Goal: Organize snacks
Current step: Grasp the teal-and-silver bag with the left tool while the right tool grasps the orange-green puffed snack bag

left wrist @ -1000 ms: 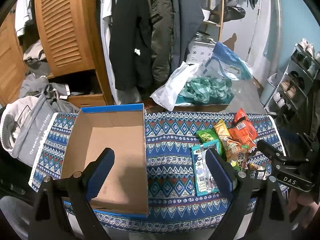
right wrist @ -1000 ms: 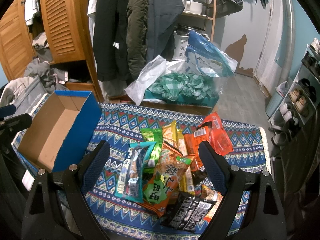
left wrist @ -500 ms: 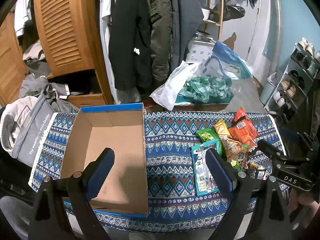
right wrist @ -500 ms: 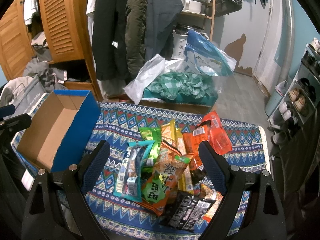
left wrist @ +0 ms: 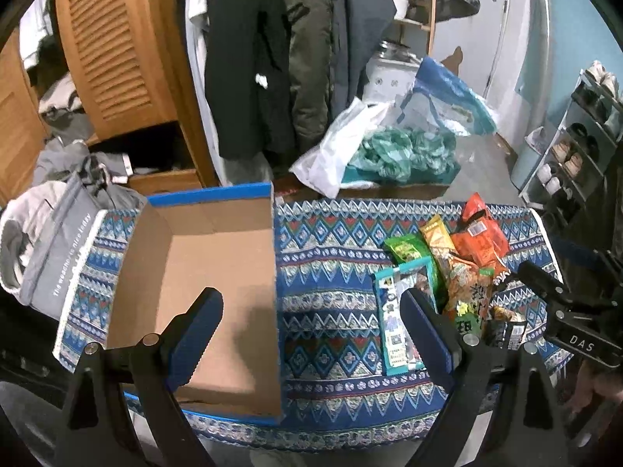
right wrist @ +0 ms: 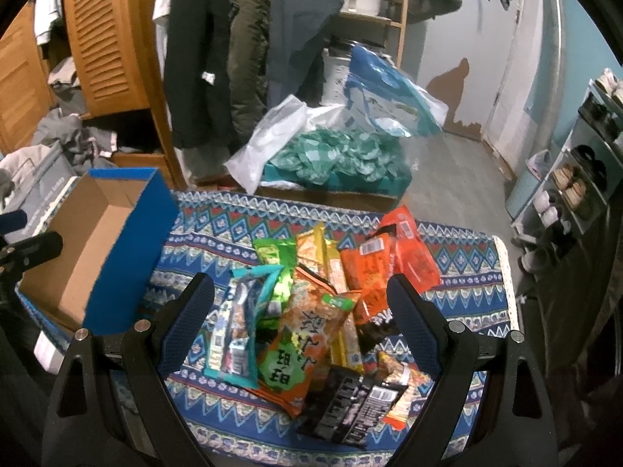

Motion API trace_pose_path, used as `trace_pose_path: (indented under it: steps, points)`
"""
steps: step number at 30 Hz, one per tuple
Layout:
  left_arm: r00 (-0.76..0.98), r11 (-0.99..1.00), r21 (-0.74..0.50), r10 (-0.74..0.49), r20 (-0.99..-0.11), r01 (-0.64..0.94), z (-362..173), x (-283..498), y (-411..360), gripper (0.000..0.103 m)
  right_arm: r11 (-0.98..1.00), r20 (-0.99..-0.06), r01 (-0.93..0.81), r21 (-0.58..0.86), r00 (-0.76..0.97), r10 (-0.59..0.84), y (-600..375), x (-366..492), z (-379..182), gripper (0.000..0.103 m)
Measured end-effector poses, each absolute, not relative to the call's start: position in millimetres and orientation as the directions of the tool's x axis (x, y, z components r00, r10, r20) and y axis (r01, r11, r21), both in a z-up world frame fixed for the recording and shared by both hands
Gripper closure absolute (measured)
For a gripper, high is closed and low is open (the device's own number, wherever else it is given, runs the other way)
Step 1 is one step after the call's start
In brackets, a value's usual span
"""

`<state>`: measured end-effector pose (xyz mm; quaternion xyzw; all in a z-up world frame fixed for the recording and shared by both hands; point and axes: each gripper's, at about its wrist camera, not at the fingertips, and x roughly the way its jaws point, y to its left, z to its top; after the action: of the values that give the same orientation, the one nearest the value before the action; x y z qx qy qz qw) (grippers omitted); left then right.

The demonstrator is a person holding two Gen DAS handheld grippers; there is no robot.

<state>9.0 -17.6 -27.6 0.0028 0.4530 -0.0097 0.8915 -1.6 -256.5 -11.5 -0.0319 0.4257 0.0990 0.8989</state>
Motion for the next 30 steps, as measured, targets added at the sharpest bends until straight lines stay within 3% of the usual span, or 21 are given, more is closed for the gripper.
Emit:
trace_pose_path:
  steps: [30]
  points:
    - [0.335, 0.998, -0.06, -0.067, -0.94, 0.032, -130.0, 61.9, -64.5, 0.01, 0.993, -0.916, -0.121, 0.012, 0.396, 0.06, -263.0, 31.9, -112.6, 0.014]
